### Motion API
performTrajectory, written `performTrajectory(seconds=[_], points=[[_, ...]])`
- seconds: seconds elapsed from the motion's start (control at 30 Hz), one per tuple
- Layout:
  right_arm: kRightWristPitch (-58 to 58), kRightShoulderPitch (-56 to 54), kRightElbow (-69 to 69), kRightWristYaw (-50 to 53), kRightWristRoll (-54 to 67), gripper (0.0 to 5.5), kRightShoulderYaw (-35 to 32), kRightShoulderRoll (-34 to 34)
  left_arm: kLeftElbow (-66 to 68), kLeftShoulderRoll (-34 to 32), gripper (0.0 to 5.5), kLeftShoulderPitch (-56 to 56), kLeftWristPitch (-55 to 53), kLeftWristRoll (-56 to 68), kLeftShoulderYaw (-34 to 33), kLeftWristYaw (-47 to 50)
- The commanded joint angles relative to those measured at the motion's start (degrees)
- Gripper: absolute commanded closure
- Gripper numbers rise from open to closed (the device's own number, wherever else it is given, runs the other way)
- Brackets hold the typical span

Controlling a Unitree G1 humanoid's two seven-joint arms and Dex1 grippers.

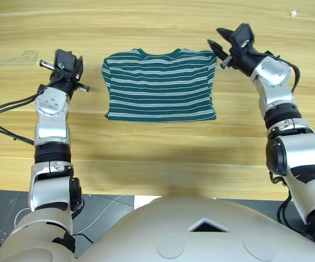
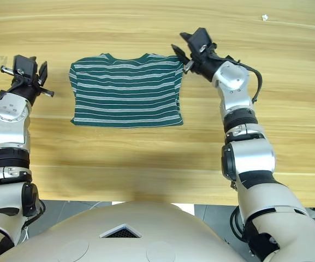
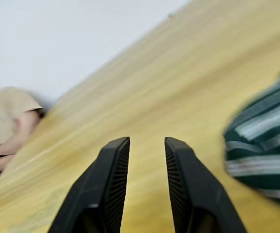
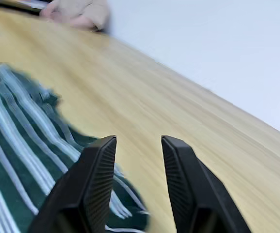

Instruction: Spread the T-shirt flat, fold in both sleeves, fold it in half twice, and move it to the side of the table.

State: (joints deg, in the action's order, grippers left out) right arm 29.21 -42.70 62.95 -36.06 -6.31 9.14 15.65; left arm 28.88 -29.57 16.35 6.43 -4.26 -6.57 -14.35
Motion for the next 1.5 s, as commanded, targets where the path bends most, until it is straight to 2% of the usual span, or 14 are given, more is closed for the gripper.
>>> performTrajectory(seconds=[0.03,0.13,0.27,0.37,0.47,0.57,0.63,0.7,0.8,0.9,1.0,1.1,1.27,1.5], points=[[-3.14,-5.52,7.08,4.29,-16.96,3.79,13.53,0.27,-6.96,1.05,4.17,-0.09,-0.11,-0.52,-0.10,2.33],[-5.08,-7.35,10.79,10.01,-26.10,3.79,20.98,-0.76,-11.52,1.75,4.17,-0.53,-1.61,-0.81,0.68,2.50],[-8.09,-5.97,14.02,14.63,-30.44,3.79,24.84,-0.83,-17.01,3.06,4.17,-2.61,-3.94,-1.28,1.72,2.83],[-7.84,-4.35,14.63,15.20,-29.72,3.79,24.13,2.85,-20.14,3.19,4.17,-4.39,-5.37,-1.84,1.87,2.86],[-6.84,-2.82,14.82,14.22,-28.38,3.79,22.27,10.85,-24.21,3.29,4.17,-7.42,-6.71,-2.17,1.72,2.86],[-1.95,1.14,12.78,8.32,-24.71,3.79,19.33,17.32,-25.40,4.39,4.17,-8.59,-7.25,-2.60,2.34,3.44],[4.80,9.16,2.32,-5.45,-14.61,3.79,15.80,20.70,-25.53,5.92,4.17,-9.25,-7.34,-3.03,3.78,3.57],[5.03,19.66,-16.63,-15.88,-5.36,3.79,16.22,26.30,-26.37,6.93,4.17,-10.11,-7.20,-3.55,5.08,3.49],[-5.18,33.78,-48.68,-23.91,7.49,3.79,17.84,36.49,-26.72,7.51,4.17,-10.47,-6.90,-3.80,5.64,3.53],[-12.42,40.42,-67.55,-26.18,15.96,3.79,16.81,42.16,-26.87,7.80,4.17,-10.91,-6.76,-4.14,6.07,3.69],[-16.06,42.60,-77.11,-25.06,19.69,3.79,15.16,42.16,-27.48,8.15,4.17,-11.43,-6.89,-4.21,6.44,3.74],[-19.53,43.56,-81.69,-22.66,21.93,3.79,13.86,37.69,-29.22,8.70,4.17,-12.16,-7.03,-4.58,7.06,4.00],[-21.63,46.39,-81.73,-14.87,20.34,3.79,7.73,32.65,-33.63,9.29,4.17,-14.08,-6.03,-7.03,8.31,5.56],[-19.14,49.99,-75.47,-12.10,14.29,3.79,9.81,26.25,-35.63,10.18,4.17,-16.27,-5.74,-8.82,10.38,5.64]])
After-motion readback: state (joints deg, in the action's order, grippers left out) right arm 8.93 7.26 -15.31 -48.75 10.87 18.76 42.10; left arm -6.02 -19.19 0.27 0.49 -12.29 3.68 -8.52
